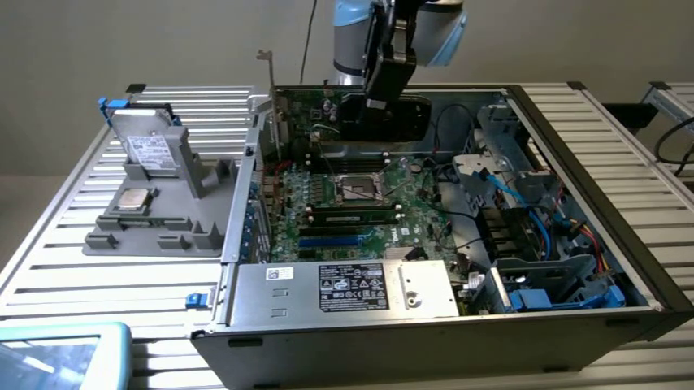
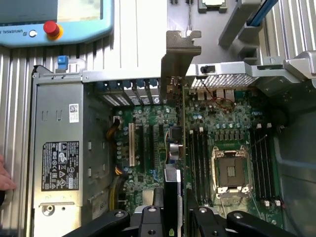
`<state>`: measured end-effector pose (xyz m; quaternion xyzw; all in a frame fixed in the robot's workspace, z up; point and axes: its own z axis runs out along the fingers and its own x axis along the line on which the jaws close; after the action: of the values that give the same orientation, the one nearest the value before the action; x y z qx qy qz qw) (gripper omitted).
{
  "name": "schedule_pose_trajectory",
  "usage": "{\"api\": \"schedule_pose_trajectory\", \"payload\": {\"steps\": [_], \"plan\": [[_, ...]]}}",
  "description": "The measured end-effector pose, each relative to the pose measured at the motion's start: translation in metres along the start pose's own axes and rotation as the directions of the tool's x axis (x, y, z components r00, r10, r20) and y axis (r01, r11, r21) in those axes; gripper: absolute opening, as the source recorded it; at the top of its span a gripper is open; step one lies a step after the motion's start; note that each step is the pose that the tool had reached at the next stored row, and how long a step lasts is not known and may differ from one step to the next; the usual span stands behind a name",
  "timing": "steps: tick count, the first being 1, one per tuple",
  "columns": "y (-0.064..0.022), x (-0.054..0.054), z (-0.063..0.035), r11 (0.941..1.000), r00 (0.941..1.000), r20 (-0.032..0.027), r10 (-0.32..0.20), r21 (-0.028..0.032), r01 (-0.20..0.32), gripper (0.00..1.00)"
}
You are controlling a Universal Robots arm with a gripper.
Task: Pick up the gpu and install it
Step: 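Insert the gpu into the slot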
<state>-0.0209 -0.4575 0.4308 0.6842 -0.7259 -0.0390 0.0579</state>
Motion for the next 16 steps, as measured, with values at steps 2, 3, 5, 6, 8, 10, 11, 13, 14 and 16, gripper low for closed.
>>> {"api": "schedule_pose_trajectory", "payload": {"steps": [2, 3, 5, 6, 8, 10, 11, 13, 14, 16], "plan": [[0.0000, 0.000, 0.0000, 1.0000, 1.0000, -0.0001, 0.000, 0.0000, 0.000, 0.27], [0.0001, -0.001, 0.0000, 1.0000, 1.0000, -0.0004, -0.002, 0.0014, 0.002, 0.27], [0.0001, -0.001, 0.0002, 0.9999, 0.9999, 0.0024, -0.010, 0.0059, 0.010, 0.27], [0.0000, -0.001, 0.0005, 0.9999, 0.9999, 0.0066, -0.015, 0.0079, 0.015, 0.27], [-0.0002, -0.001, 0.0021, 0.9997, 0.9997, 0.0090, -0.022, 0.0112, 0.022, 0.27], [-0.0005, -0.003, 0.0055, 0.9996, 0.9996, 0.0087, -0.027, 0.0119, 0.027, 0.27], [-0.0006, -0.005, 0.0073, 0.9995, 0.9996, 0.0086, -0.028, 0.0120, 0.028, 0.27], [-0.0009, -0.009, 0.0107, 0.9995, 0.9995, 0.0082, -0.031, 0.0121, 0.031, 0.27], [-0.0010, -0.011, 0.0125, 0.9994, 0.9995, 0.0081, -0.032, 0.0121, 0.032, 0.27], [-0.0012, -0.017, 0.0157, 0.9994, 0.9994, 0.0077, -0.033, 0.0121, 0.033, 0.27]]}}
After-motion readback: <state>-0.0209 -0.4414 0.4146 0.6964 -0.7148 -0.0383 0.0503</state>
